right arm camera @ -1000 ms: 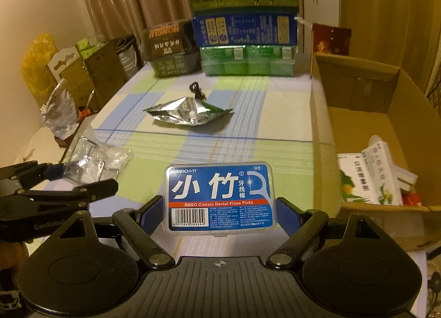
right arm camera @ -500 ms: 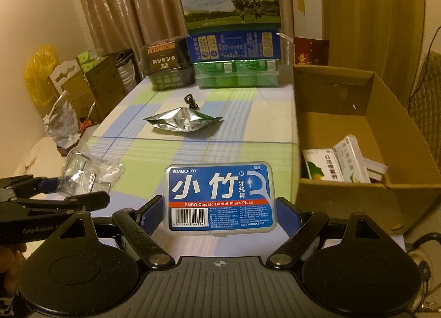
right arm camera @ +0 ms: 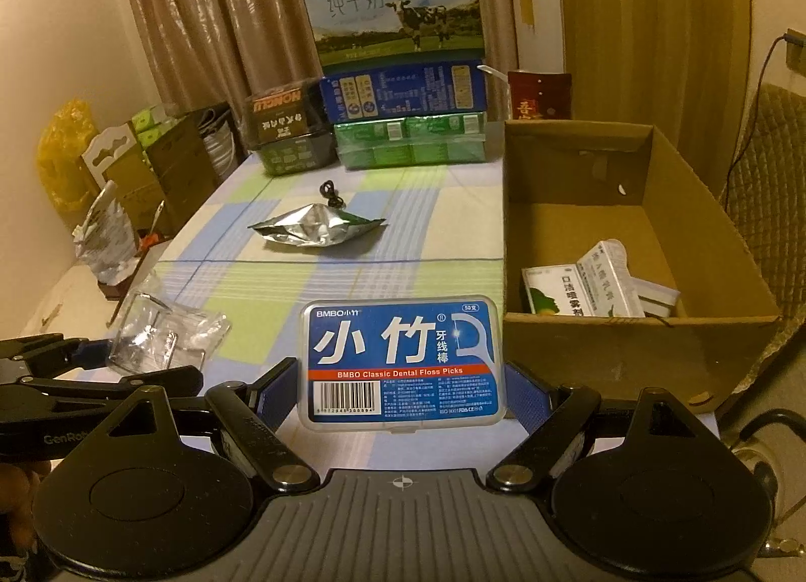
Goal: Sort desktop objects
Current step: 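Grasp the wrapped wire rack with the left tool while the right tool carries the floss box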
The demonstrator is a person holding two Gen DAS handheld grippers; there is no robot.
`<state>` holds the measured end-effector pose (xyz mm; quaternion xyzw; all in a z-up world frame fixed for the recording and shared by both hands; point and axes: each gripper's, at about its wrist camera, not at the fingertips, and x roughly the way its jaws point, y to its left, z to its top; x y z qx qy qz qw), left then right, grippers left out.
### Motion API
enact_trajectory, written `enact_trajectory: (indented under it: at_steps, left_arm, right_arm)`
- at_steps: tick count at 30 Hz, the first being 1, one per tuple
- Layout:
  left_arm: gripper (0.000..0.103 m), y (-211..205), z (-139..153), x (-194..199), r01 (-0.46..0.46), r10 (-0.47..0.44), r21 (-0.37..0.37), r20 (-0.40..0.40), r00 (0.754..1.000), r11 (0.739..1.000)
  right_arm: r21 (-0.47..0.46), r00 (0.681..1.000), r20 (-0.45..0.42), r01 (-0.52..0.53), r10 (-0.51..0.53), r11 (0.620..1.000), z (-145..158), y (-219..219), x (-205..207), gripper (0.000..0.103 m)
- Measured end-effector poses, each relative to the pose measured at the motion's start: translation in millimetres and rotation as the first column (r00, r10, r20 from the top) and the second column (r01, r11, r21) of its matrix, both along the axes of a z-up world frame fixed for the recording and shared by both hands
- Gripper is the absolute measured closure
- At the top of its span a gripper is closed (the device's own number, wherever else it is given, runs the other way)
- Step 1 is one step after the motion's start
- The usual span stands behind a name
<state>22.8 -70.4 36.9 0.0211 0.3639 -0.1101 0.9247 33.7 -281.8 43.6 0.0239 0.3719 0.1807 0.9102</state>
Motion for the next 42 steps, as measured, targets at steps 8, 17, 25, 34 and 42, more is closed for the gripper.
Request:
enact_trajectory:
  at_steps: [8,17,25,34,42]
  left_arm:
    - [0.037,-11.8,1.6,0.6,0.027,-0.027,0.004,0.0,1.0,1.0]
    - [0.037,-25.4,6.3,1.0,0.054,-0.054,0.005,0.007,0.999,0.999]
    - [0.037,-48.2,14.8,5.8,0.103,-0.103,0.0,0.023,0.994,0.995]
    - [0.037,-94.5,24.1,22.7,0.202,-0.201,-0.016,0.037,0.979,0.979]
    - [0.037,-144.8,34.2,56.8,0.294,-0.292,-0.02,0.059,0.955,0.956]
  right_arm:
    - [0.01,1.0,0.004,0.029,-0.029,1.0,2.8,-13.8,-1.4,0.02]
    - [0.009,0.997,0.018,0.069,-0.069,0.998,8.2,-33.7,-2.4,0.02]
    - [-0.002,0.991,0.041,0.125,-0.125,0.992,16.1,-59.9,-0.6,0.02]
    - [-0.008,0.977,0.07,0.204,-0.203,0.979,28.2,-104.1,11.9,0.02]
    - [-0.006,0.967,0.08,0.243,-0.242,0.97,38.3,-140.6,47.6,0.02]
